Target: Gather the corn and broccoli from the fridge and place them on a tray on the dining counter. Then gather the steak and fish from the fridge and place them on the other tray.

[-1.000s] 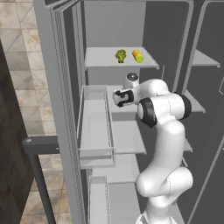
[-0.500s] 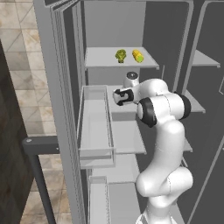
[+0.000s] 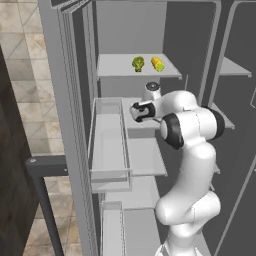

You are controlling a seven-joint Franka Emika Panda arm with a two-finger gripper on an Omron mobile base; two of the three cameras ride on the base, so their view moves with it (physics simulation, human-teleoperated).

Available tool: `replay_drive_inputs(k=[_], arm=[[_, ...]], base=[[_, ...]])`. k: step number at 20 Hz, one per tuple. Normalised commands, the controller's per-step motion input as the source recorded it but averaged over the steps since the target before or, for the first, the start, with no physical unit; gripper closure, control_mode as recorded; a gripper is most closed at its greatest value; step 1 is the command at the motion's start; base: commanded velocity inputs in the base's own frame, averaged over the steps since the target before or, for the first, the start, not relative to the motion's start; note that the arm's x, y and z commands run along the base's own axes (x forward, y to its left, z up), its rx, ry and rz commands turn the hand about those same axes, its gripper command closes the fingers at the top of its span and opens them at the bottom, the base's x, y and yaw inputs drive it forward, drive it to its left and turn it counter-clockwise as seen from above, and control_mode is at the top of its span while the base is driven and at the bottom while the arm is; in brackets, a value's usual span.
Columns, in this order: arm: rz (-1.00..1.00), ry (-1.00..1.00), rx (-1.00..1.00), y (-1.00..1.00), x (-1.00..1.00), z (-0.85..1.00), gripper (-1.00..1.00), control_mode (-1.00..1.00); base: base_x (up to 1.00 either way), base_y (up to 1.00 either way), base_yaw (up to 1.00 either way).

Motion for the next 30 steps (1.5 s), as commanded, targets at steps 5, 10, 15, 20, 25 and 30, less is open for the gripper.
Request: replay_drive_inputs(k=[5,10,15,20,25,30], arm=[[0.0,-0.13,0.0,0.0,-0.41,0.0,1.0,-1.0],[0.0,-0.1,-0.01,0.01,-0.14,0.04,1.0,-1.0],[0.0,-0.01,0.0,0.13,-0.19,0.31,1.0,-1.0],[0.0,0.0,0.0,0.07,-0.48,0.4,1.0,-1.0],[0.0,0.0,0.0,0.0,-0.88,0.08,1.0,-1.0],[0.0,-0.06,0.0,0.0,-0.99,0.07,1.0,-1.0]], base=[[0.0,0.0,0.0],[0.0,0.0,0.0],[0.0,0.0,0.0],[0.0,0.0,0.0],[0.0,0.0,0.0],[0.0,0.0,0.0]])
